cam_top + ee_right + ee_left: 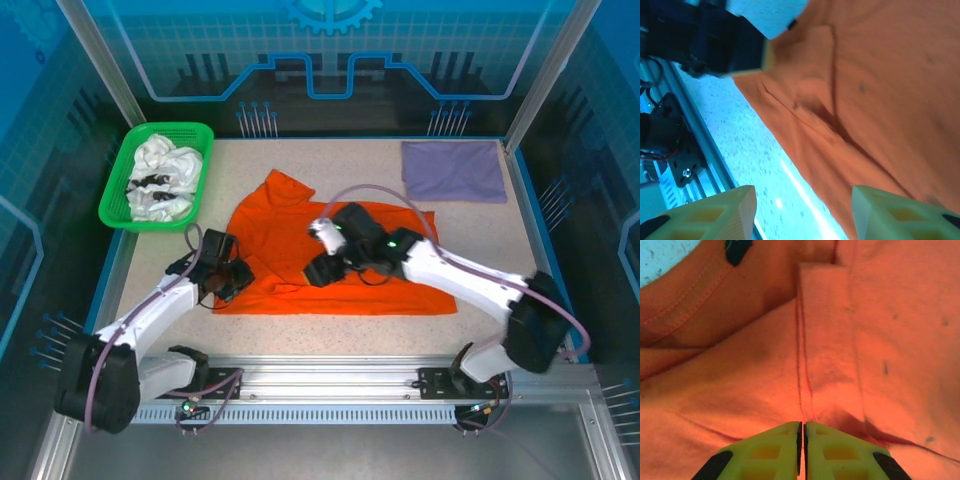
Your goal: Fold and stack the t-shirts
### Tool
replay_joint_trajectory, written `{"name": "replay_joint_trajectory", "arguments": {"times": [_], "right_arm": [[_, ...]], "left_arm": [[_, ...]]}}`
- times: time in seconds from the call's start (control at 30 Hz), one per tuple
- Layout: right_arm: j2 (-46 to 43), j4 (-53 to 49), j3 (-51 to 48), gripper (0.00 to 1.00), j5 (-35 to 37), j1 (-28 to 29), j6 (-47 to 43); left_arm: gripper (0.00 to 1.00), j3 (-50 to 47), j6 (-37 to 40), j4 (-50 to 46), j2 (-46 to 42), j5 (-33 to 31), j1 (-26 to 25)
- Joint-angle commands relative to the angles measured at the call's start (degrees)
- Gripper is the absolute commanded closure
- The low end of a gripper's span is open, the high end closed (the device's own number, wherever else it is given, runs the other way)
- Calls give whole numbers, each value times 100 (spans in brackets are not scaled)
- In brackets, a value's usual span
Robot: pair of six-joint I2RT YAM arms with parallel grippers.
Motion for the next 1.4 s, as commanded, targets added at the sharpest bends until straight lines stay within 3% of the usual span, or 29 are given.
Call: {"name": "replay_joint_trajectory", "arguments": {"times": [0.0, 0.17, 0.43, 0.8, 1.23, 1.37], "right_arm": [[901, -389, 841, 47, -227, 255, -791], [2147, -1020, 2041, 44, 12, 600, -1137], [3088, -1455, 2889, 46, 166, 749, -1239], [3765, -1993, 3525, 59, 482, 785, -1195], [4057, -2213, 3765, 59, 578, 780, -1160], [4119, -2270, 3838, 68, 548, 778, -1179]], "left_arm": [[88, -312, 11, 532, 276, 220, 286], [89, -529, 101, 789, 588, 260, 532], [89, -856, 191, 954, 509, 331, 743], [90, -893, 269, 917, 408, 296, 741], [89, -899, 307, 856, 319, 318, 742], [89, -899, 308, 851, 276, 304, 741]]}}
